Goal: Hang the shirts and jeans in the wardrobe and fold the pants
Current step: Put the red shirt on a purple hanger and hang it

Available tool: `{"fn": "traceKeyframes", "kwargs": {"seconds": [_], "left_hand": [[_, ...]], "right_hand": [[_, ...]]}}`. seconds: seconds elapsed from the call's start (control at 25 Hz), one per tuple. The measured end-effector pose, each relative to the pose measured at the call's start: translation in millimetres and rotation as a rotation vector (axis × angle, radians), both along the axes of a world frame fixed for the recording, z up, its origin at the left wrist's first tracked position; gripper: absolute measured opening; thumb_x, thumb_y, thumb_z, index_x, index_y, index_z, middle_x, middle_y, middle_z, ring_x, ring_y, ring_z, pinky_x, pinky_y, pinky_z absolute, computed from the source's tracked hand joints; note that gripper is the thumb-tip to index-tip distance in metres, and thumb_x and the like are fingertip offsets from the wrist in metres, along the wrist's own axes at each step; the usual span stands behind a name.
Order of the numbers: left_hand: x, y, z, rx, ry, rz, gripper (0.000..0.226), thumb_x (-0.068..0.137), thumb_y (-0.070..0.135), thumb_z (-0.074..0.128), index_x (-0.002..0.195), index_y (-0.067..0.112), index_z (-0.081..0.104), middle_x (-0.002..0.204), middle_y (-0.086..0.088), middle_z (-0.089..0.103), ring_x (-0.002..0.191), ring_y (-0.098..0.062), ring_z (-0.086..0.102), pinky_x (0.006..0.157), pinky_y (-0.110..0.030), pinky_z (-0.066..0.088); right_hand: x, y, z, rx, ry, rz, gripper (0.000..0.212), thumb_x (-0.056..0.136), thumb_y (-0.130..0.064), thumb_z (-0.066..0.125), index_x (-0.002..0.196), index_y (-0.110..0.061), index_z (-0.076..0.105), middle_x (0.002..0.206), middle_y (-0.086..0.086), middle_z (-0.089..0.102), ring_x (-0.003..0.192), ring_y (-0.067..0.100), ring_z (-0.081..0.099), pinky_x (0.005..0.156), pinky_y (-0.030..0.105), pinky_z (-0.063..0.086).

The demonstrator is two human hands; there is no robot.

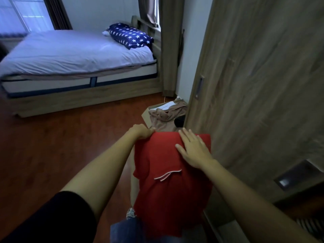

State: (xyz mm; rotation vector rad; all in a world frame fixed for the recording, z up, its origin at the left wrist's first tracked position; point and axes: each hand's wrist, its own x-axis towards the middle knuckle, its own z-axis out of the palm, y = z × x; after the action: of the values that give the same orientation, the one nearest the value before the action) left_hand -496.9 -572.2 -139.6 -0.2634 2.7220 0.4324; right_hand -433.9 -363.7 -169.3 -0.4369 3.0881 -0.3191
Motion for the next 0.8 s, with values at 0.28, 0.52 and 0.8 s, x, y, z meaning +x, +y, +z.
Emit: {"fn": "traceKeyframes", "kwargs": {"seconds": [0.28, 0.52, 0.8], "left_hand": [[-15.9, 15.6, 2.4, 0.047, 0.286, 0.14, 0.028, 0.096, 0.026, 0.046, 0.117, 0.011, 0.056, 0.125, -0.01, 0.054, 0.118, -0.034, 0.044, 0.094, -0.048, 0.036], [87.8, 26.7, 28.5, 0.993, 1.168, 0.2, 0.013, 0.098, 0.035, 0.035, 0.094, 0.039, 0.046, 0.087, -0.004, 0.067, 0.078, -0.018, 0.061, 0.07, -0.023, 0.045], [81.5, -40.8, -14.9, 0.691, 0.979, 0.233, 0.041, 0.081, 0.055, 0.038, 0.084, 0.015, 0.041, 0.064, 0.004, 0.044, 0.055, -0.006, 0.044, 0.058, -0.03, 0.033]], "right_hand": [[-14.8, -11.2, -10.2, -0.293, 0.13, -0.078, 0.052, 0.088, -0.045, 0.048, 0.127, -0.012, 0.053, 0.13, 0.01, 0.056, 0.123, 0.028, 0.048, 0.104, 0.034, 0.032], [-18.1, 6.9, 10.1, -0.528, 0.123, -0.143, 0.093, 0.071, -0.051, 0.064, 0.146, -0.014, 0.023, 0.149, 0.008, 0.033, 0.136, 0.021, 0.033, 0.112, 0.035, 0.025], [-14.3, 20.7, 18.5, -0.061, 0.053, 0.016, 0.056, 0.086, -0.046, 0.057, 0.137, -0.029, 0.041, 0.126, 0.0, 0.05, 0.12, 0.023, 0.049, 0.092, 0.04, 0.04]]}}
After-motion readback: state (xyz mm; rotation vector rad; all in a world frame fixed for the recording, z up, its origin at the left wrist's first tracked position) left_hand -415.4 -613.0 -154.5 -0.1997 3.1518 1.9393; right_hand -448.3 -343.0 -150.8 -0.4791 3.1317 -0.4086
